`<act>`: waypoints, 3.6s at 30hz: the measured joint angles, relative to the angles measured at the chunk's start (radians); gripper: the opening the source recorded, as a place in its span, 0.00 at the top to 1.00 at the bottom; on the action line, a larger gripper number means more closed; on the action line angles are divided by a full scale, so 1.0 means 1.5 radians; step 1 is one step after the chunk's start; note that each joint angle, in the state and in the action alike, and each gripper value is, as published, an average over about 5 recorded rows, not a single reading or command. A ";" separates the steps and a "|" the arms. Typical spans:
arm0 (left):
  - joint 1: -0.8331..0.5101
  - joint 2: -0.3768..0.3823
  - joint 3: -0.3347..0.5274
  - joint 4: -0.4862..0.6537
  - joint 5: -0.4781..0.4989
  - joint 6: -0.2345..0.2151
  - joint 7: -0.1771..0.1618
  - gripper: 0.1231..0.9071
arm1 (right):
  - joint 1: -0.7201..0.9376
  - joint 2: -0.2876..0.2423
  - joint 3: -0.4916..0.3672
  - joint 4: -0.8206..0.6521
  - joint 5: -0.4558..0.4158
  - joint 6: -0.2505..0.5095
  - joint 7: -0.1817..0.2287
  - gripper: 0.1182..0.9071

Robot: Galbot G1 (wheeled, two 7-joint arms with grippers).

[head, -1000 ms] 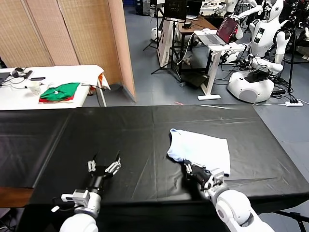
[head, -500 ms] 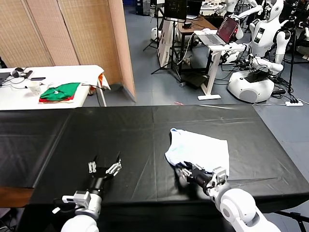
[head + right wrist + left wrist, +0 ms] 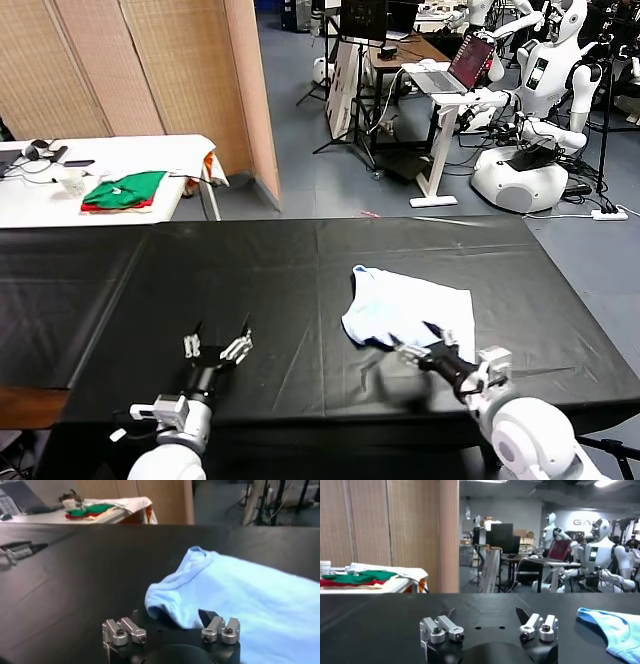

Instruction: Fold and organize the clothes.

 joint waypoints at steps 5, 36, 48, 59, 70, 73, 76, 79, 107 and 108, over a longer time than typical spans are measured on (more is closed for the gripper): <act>-0.002 0.002 0.003 0.004 0.001 -0.001 0.001 0.00 | -0.023 0.046 0.069 -0.010 0.036 -0.003 0.049 0.00; 0.018 0.002 0.000 0.012 0.005 -0.014 0.001 0.00 | 0.023 0.134 0.122 -0.129 0.084 -0.016 0.080 0.90; 0.018 -0.004 0.002 0.015 0.009 -0.016 0.000 0.00 | 0.079 0.103 0.100 -0.197 0.055 0.013 0.052 0.97; 0.013 0.012 0.008 0.000 -0.020 -0.036 -0.001 0.00 | 0.055 0.087 0.113 -0.138 0.007 0.010 0.032 0.45; 0.034 0.055 0.023 -0.042 -0.045 0.006 -0.040 0.00 | -0.083 0.083 0.122 0.001 -0.091 0.074 0.052 0.00; 0.046 0.070 0.021 -0.061 -0.061 0.022 -0.061 0.00 | -0.135 0.088 0.113 0.038 -0.133 0.124 0.054 0.00; 0.058 0.087 0.014 -0.074 -0.081 0.027 -0.074 0.00 | -0.191 0.097 0.104 0.072 -0.172 0.181 0.063 0.00; 0.073 0.103 0.005 -0.085 -0.097 0.033 -0.086 0.00 | -0.254 0.108 0.097 0.102 -0.205 0.230 0.086 0.00; 0.211 0.151 -0.041 -0.150 -0.178 0.083 -0.106 0.00 | -0.504 0.135 0.053 0.210 -0.292 0.293 0.179 0.00; 0.212 0.152 -0.041 -0.151 -0.178 0.083 -0.106 0.00 | -0.504 0.135 0.053 0.210 -0.292 0.293 0.179 0.00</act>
